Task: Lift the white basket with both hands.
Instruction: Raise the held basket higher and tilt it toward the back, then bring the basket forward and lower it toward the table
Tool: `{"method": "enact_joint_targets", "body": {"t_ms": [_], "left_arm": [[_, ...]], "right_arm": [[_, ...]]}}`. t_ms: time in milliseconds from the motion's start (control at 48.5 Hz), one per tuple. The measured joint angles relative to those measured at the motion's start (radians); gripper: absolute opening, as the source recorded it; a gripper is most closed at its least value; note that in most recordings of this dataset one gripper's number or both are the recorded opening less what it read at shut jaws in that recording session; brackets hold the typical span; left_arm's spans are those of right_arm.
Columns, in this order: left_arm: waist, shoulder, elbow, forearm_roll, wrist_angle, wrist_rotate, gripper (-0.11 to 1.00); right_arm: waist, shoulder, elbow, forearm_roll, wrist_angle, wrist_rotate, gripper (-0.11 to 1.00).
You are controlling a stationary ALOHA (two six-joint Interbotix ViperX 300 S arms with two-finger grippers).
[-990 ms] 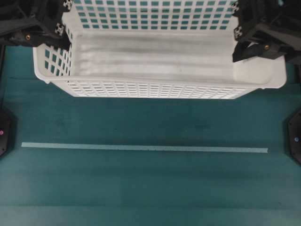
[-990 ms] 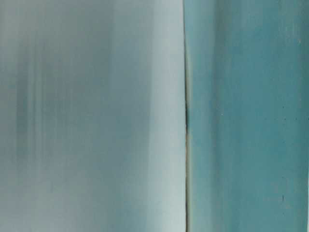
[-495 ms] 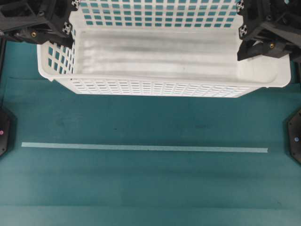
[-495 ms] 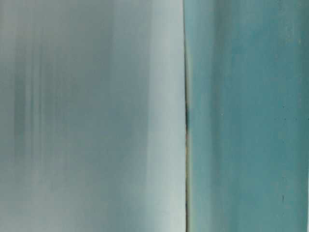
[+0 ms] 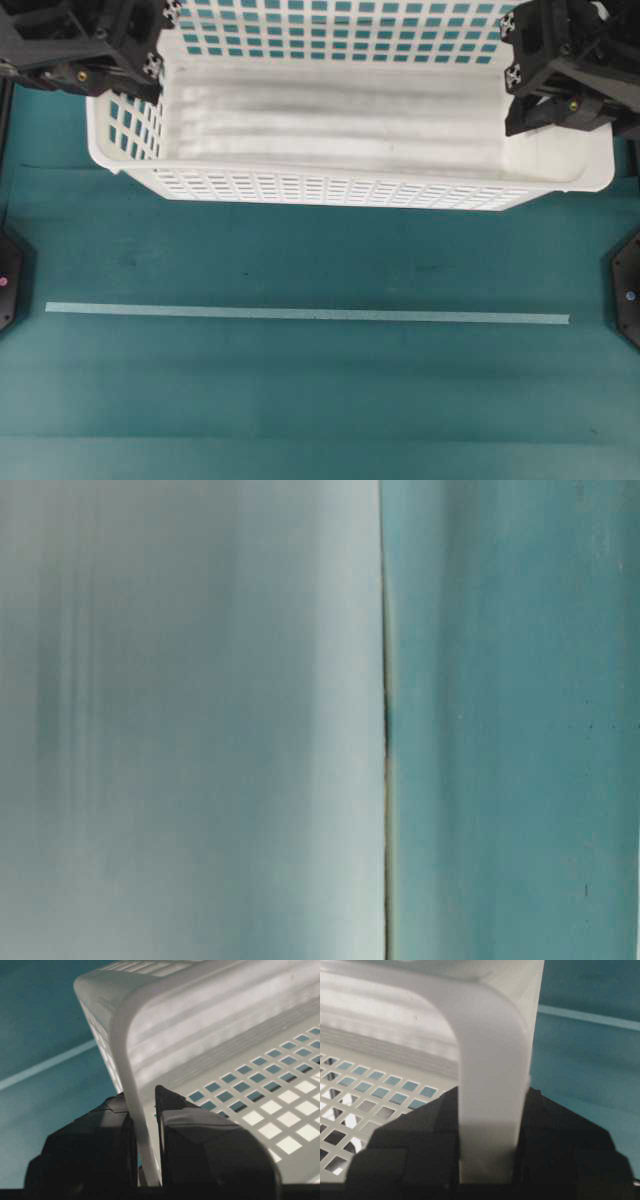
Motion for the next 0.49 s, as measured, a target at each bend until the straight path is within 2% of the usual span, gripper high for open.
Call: {"method": "enact_joint_targets", "body": {"t_ms": [247,495], "left_arm": [[0.0,-0.005,0.094,0.0,-0.048,0.002,0.04],[0.002,-0.02,0.219,0.003,-0.114,0.0,0.04]], "right_arm": [[-0.002,-0.006,0.051,0.002,-0.003,0.0,0.2],[0.0,-0.025,0.198,0.002,-0.072,-0.002,0.2]]}}
